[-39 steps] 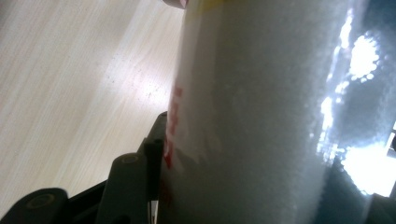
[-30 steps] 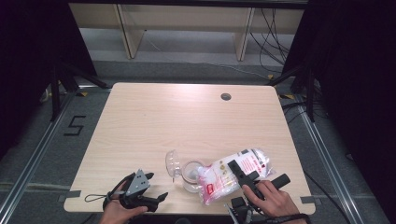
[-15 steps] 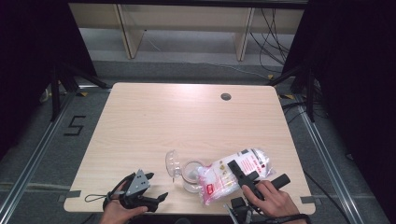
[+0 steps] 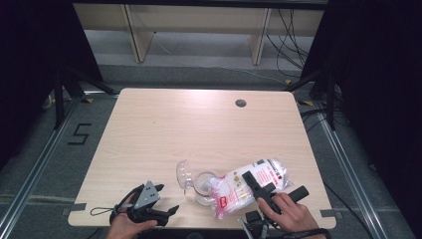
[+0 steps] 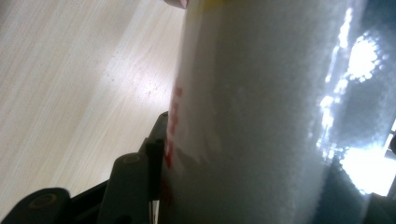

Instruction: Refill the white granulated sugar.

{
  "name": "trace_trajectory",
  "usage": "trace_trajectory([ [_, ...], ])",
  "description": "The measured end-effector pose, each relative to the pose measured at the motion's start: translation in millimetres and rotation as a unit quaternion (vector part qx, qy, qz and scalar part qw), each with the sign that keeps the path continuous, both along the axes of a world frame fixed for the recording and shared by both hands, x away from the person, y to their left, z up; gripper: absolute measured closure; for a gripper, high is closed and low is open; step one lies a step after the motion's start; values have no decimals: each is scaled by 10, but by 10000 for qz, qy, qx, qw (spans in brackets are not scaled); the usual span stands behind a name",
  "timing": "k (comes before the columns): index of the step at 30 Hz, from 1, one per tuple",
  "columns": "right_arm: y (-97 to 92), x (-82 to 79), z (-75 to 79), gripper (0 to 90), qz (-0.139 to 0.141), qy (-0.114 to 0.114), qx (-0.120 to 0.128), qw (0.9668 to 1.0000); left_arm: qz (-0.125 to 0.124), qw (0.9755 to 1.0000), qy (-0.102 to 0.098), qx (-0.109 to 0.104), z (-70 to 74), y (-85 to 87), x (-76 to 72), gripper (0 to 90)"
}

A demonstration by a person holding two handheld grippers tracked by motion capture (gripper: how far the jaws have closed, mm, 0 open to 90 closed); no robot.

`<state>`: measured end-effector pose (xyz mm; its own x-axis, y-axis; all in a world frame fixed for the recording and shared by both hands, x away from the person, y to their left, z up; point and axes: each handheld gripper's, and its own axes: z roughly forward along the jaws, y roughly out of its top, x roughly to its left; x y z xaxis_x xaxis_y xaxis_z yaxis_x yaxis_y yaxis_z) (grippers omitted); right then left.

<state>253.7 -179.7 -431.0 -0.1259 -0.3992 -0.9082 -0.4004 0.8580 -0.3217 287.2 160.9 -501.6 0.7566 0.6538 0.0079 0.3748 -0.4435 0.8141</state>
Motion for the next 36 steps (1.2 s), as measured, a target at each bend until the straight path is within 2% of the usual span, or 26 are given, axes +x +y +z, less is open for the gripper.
trace_trajectory([
  [1,0,-1,2,541,3,0,2,10000,-71,9999,8,72,15,12,3,160],
  [3,1,-3,3,541,6,-6,-7,10000,-15,10000,47,-13,4,2,2,160],
  [4,4,-5,8,541,0,-3,-47,10000,11,10000,-17,38,0,3,4,160],
  [6,6,-7,9,541,8,-7,-56,10000,-76,9999,9,75,15,12,4,160],
  [8,0,-10,0,542,-36,24,9,10000,-9,10000,19,-9,7,3,1,160],
  [9,5,-10,11,542,-1,-4,-37,10000,-22,10000,45,-37,4,4,3,160],
  [15,-2,-12,21,542,-4,-38,-56,10000,2,10000,15,-22,6,3,0,160],
  [20,-5,-11,28,543,-3,-56,-92,9999,26,9999,21,-118,4,-8,-5,160],
  [21,-4,-11,30,542,-6,-58,-97,9999,-1,10000,-14,33,10,9,3,160],
  [25,-2,-23,40,543,-36,-55,-102,9999,-53,9999,-88,57,20,13,4,160],
  [29,-9,-20,35,543,-53,-44,-71,10000,22,10000,-17,-15,18,8,-9,160],
  [30,-6,-18,38,544,-24,-78,-113,9999,20,10000,21,-96,14,1,-8,160],
  [32,-5,-18,33,544,-27,-75,-153,9999,65,9999,-34,-135,3,-7,-10,160],
  [36,-6,-16,30,545,-20,-80,-150,9999,18,9999,-2,-111,12,-7,-11,160],
])
